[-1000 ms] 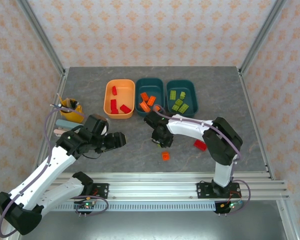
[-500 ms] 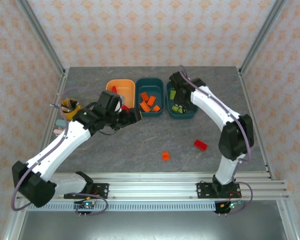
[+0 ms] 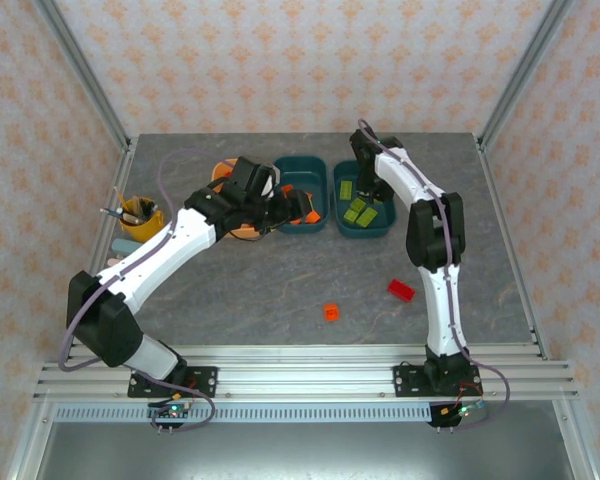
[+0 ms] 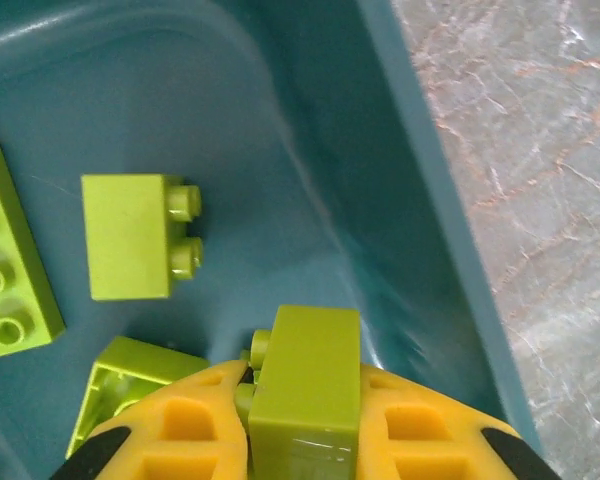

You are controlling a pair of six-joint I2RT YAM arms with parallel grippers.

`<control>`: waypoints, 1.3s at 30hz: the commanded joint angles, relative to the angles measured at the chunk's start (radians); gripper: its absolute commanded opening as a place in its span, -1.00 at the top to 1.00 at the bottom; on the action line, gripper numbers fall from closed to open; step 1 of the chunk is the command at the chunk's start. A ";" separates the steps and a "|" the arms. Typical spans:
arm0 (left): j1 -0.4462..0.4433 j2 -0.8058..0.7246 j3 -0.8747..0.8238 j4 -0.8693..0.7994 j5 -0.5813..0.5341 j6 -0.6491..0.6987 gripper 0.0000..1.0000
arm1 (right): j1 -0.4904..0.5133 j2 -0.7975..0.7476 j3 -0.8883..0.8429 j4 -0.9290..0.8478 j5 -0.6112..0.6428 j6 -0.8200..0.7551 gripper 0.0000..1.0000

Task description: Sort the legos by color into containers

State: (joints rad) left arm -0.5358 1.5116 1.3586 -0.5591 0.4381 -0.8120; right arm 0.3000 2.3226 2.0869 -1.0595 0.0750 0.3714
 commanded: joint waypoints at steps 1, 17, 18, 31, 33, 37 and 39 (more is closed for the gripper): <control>-0.007 0.009 0.031 0.011 0.002 0.004 -0.54 | 0.004 0.046 0.086 -0.062 0.003 -0.029 0.58; -0.053 0.017 0.040 -0.038 -0.028 0.008 -0.52 | 0.010 -0.085 0.108 -0.092 0.036 -0.002 -0.02; -0.064 0.026 0.052 -0.053 -0.032 0.000 -0.52 | 0.010 -0.126 0.091 -0.093 0.037 0.003 -0.02; -0.275 0.302 0.293 -0.226 -0.062 -0.346 -0.42 | 0.036 -0.854 -0.557 -0.107 -0.071 0.078 -0.08; -0.310 0.364 0.344 -0.263 -0.054 -0.408 -0.44 | 0.042 -0.964 -0.642 -0.130 -0.150 0.089 -0.12; -0.359 0.456 0.384 -0.252 -0.037 -0.547 -0.46 | 0.044 -1.157 -0.749 -0.177 -0.301 0.118 -0.24; -0.383 0.499 0.423 -0.252 -0.044 -0.610 -0.46 | 0.043 -1.247 -0.785 -0.213 -0.341 0.142 -0.31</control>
State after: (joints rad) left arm -0.8982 1.9789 1.7248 -0.7624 0.4084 -1.2724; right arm 0.3397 1.1740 1.3323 -1.1973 -0.1604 0.4725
